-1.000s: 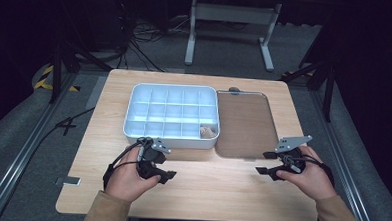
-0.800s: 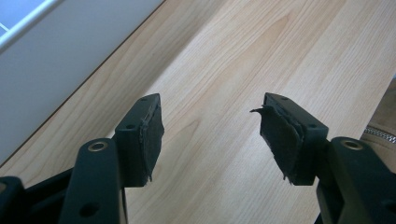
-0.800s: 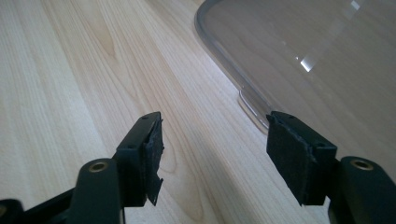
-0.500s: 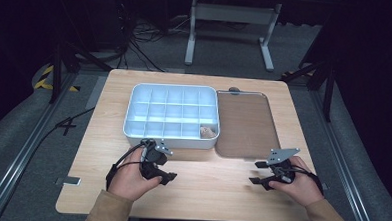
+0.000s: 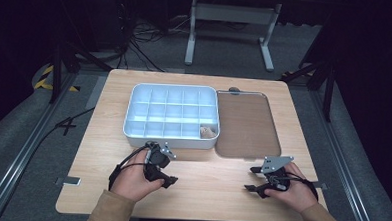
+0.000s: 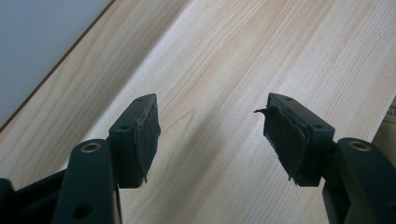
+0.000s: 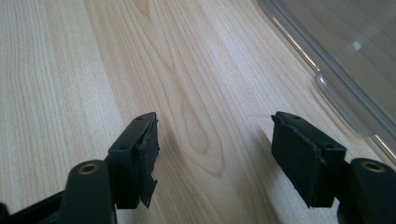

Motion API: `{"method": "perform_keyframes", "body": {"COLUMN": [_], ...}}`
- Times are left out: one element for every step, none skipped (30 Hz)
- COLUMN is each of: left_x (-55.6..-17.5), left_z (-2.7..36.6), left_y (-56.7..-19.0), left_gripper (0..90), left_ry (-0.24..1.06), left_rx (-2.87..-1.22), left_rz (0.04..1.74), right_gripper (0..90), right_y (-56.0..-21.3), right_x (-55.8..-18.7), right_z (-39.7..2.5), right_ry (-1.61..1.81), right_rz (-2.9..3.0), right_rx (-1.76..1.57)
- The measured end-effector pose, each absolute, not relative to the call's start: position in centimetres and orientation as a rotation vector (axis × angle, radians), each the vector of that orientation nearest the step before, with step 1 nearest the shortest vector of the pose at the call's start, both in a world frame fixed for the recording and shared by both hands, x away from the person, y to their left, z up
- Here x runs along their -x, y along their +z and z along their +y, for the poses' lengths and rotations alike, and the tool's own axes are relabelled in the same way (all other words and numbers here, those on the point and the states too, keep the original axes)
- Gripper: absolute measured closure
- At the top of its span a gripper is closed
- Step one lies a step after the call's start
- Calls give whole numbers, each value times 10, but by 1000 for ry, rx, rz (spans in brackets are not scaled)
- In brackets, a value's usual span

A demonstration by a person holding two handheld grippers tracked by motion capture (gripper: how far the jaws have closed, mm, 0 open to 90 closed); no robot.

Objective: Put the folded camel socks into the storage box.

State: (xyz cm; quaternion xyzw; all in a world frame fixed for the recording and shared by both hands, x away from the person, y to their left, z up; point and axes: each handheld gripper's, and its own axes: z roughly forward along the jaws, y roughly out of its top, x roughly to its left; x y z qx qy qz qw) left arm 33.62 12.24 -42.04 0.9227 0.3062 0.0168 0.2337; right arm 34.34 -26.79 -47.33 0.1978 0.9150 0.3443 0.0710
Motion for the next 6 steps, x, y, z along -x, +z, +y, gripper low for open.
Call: {"method": "perform_keyframes", "body": {"left_x": [-336, -336, -337, -337, -337, -337], "left_z": [122, 122, 122, 122, 122, 121], "left_y": [-421, -422, -423, -424, -425, -427], "left_gripper": [364, 364, 361, 359, 357, 354], "left_ry": [40, 39, 34, 31, 34, 22], "left_rx": [-2536, -2537, -2538, -2548, -2545, -2545], "left_rz": [846, 842, 845, 840, 845, 847], "right_gripper": [322, 318, 308, 296, 293, 291], "right_y": [-474, -474, -474, -475, -476, -476], "right_x": [-343, -343, -342, -342, -342, -342], "right_z": [-268, -268, -268, -268, -268, -269], "right_ry": [1039, 1043, 1049, 1058, 1066, 1067], "right_rz": [2745, 2743, 2742, 2736, 2733, 2729], "right_rx": [-595, -596, -601, -599, -602, -606]}}
